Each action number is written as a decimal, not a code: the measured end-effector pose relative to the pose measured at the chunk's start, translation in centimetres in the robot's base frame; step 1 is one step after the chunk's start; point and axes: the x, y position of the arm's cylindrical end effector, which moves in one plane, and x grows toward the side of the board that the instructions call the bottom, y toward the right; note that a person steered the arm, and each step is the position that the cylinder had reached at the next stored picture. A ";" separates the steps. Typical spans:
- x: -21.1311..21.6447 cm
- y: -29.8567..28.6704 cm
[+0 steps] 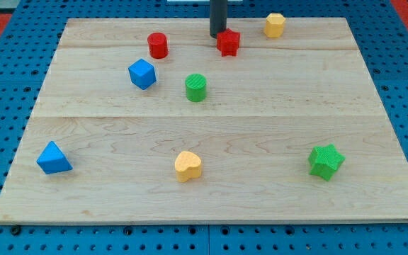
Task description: Move the yellow hexagon right to the red star
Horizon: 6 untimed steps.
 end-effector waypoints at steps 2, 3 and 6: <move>-3.8 3.8; -5.7 3.5; -2.5 16.8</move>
